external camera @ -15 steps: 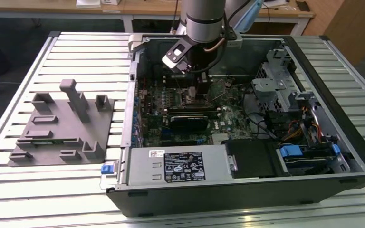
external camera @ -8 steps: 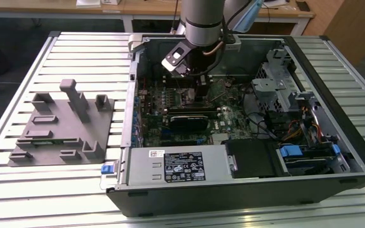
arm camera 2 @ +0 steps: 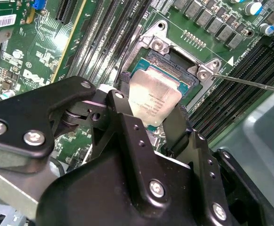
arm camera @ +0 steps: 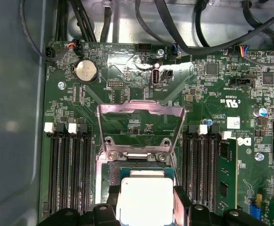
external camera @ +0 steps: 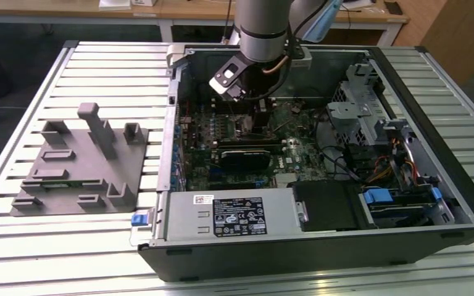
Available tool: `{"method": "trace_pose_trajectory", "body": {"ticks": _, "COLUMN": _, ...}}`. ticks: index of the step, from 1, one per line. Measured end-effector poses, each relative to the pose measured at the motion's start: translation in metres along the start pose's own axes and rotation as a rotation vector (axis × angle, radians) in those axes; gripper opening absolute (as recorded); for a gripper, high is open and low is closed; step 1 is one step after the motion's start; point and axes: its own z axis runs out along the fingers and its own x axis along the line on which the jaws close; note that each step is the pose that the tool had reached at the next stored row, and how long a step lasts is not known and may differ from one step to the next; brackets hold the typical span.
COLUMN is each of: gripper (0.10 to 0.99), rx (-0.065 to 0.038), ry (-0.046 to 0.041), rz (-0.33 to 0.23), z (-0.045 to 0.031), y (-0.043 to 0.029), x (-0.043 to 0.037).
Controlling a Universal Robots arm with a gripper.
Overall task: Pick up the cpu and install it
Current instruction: 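Place the cpu into insertion slot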
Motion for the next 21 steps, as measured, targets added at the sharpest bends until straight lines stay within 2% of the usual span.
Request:
{"method": "trace_pose_trajectory", "body": {"ticks": 9, "gripper": 0.533, "rx": 0.0, "ry": 0.0001, "rz": 0.001, "z": 0.0013, "y": 0.0004, "x": 0.0018}}
{"method": "trace_pose_trajectory", "body": {"ticks": 21, "gripper": 0.533, "rx": 0.0, "ry": 0.0001, "rz": 0.001, "z": 0.0072, "y": 0.0001, "x": 0.0039}}
